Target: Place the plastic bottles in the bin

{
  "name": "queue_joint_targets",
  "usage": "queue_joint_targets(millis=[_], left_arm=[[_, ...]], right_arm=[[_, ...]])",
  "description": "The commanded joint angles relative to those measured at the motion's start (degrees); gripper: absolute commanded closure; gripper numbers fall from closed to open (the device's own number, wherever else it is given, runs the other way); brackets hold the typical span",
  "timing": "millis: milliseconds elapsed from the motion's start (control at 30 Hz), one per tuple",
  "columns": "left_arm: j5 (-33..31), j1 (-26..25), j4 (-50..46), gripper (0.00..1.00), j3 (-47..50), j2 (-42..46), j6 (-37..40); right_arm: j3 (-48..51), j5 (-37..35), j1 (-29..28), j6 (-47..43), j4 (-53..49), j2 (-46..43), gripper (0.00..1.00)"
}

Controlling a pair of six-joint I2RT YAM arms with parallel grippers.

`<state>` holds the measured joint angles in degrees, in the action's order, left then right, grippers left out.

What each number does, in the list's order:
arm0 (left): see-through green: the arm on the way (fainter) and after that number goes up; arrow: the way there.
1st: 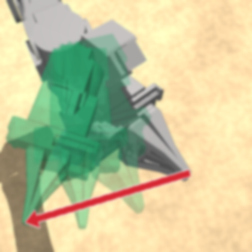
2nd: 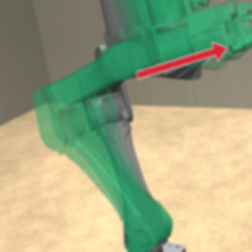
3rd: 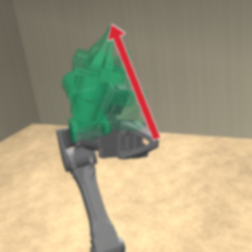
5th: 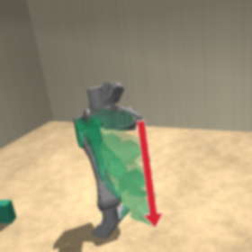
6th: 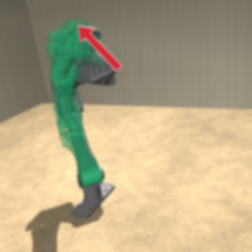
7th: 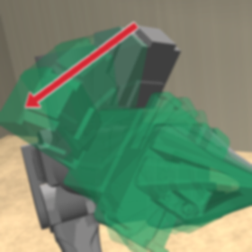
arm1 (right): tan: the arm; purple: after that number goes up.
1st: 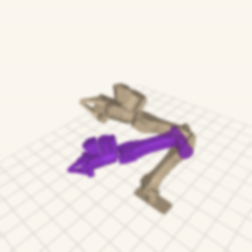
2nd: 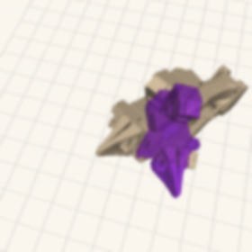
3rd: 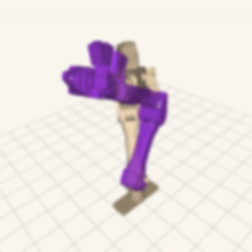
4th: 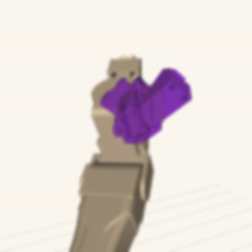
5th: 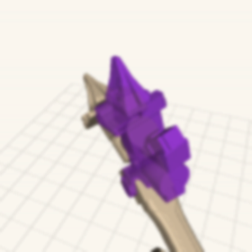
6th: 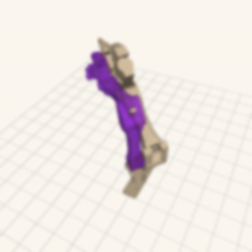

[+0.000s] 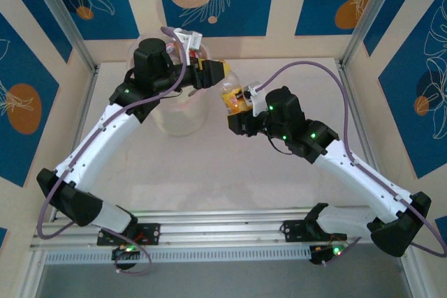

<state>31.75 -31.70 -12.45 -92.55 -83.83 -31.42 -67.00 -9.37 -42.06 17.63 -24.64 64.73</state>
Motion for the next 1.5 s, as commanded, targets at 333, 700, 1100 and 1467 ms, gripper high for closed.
queue_joint_targets(millis=[333,700,1100,1467], left_arm=[[-0.2,-0.8,-1.6,0.84,-3.6,0.1,2.4],[-8.6,3.0,-9.7,0.97,-11.5,2.0,7.1],[-16.0,22.2,-5.0,1.00,-10.5,6.1,-2.8],[-15.5,33.2,-7.8,1.00,-9.2,5.2,-2.0]], right_arm=[[-2.0,1.2,-1.1,0.7,1.6,0.9,0.51],[-3.9,-1.6,-1.4,0.6,-1.0,-0.1,0.01],[-0.5,-7.9,-1.4,2.5,-2.7,-5.0,0.01],[0.0,-8.3,-1.4,2.8,-3.1,-4.8,0.01]])
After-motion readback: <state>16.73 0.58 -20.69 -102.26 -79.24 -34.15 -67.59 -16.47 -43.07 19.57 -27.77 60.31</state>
